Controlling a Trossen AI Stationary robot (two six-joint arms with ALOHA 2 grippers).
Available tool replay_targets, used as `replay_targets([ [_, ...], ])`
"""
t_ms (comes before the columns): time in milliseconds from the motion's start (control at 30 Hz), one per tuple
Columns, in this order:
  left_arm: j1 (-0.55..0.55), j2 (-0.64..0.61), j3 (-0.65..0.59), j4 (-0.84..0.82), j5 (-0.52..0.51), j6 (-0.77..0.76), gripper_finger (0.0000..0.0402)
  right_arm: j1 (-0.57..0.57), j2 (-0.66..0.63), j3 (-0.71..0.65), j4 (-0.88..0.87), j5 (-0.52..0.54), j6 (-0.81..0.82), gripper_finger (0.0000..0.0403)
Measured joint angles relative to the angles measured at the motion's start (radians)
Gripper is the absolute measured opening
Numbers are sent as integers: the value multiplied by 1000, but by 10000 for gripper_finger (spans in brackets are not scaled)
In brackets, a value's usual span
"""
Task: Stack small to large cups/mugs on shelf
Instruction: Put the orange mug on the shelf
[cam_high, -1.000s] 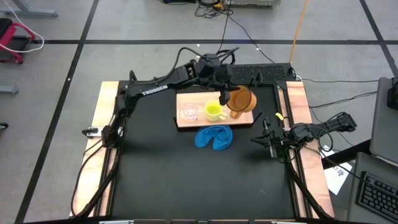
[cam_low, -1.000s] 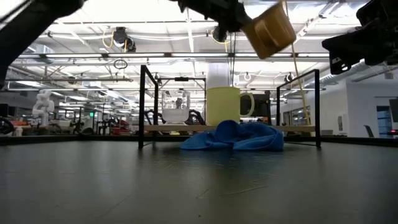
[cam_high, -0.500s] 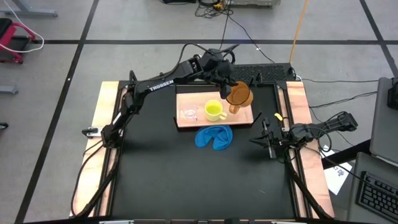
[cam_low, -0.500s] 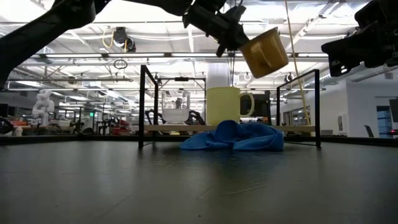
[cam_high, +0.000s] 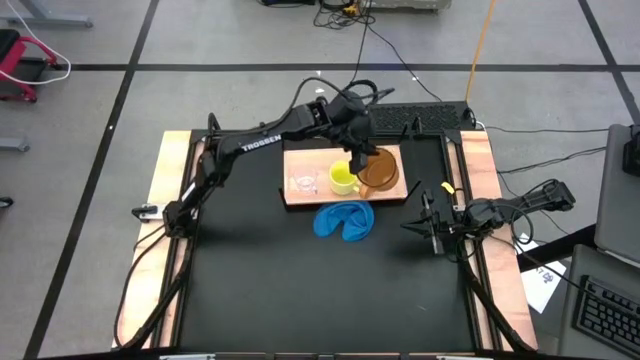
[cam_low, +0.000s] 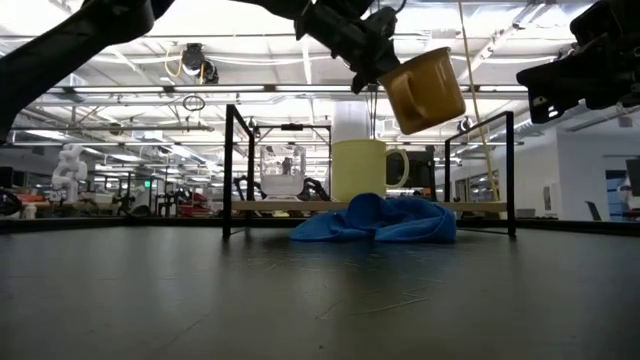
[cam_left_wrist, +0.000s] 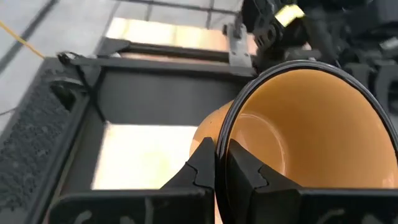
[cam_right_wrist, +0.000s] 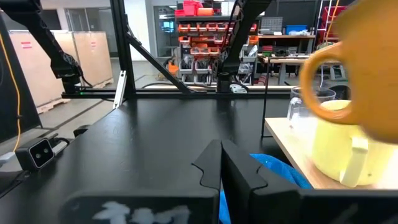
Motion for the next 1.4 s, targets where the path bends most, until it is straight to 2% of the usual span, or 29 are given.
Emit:
replay_targets([
  [267,-87,0,0,-166,4,53,15,0,0,0,0,0,0,0],
  [467,-171,0,0,-208,-9,66,15,0,0,0,-1,0,0,0],
  [600,-220,0,-26,-186,-9,75,15,0,0,0,6,0,4,0],
  [900,-278,3,-231,-77,-31,63,15,0,0,0,15,1,19,0],
  [1133,-297,3,-306,-36,-42,59,15,0,0,0,20,1,19,0],
  [1400,-319,3,-362,34,9,52,15,-1,0,0,21,7,19,0],
])
